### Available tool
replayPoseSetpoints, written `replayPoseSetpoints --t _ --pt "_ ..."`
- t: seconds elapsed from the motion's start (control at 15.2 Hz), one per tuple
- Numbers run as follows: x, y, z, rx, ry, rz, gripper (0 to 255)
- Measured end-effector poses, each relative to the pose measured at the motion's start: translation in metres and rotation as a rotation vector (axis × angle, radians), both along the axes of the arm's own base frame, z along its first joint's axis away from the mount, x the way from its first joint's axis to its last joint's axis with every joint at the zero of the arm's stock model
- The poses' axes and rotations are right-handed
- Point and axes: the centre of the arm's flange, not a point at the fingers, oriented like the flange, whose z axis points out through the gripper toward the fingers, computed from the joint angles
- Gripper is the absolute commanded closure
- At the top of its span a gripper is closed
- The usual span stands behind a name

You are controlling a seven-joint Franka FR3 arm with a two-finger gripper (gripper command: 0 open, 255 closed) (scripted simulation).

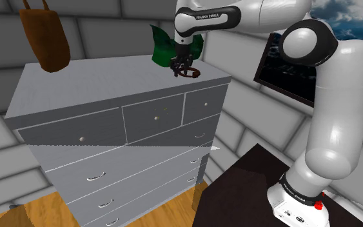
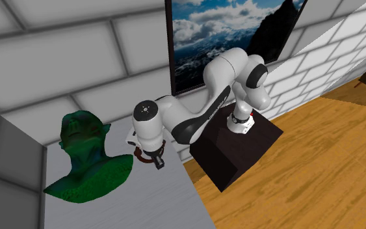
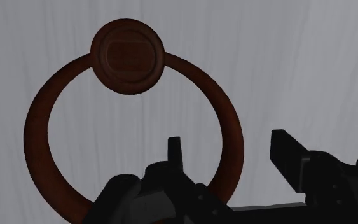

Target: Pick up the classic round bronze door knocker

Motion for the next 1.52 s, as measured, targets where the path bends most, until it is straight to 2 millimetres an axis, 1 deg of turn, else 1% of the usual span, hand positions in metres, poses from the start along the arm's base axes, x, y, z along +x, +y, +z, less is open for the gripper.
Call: replayPoseSetpoints --t 0.13,0.59,0.73,1.06,1.52 --pt "0.000 0.005 0.004 0.007 -0.009 0.007 255" --pt "0.000 0.004 0.004 0.005 -0.011 0.006 255" --pt "0.000 0.001 0.007 0.001 -0.004 0.002 255" --pt "0.000 -0.001 0.029 0.000 -0.001 0.000 255" --pt "0.001 0.000 0.067 0.000 -0.001 0.000 255"
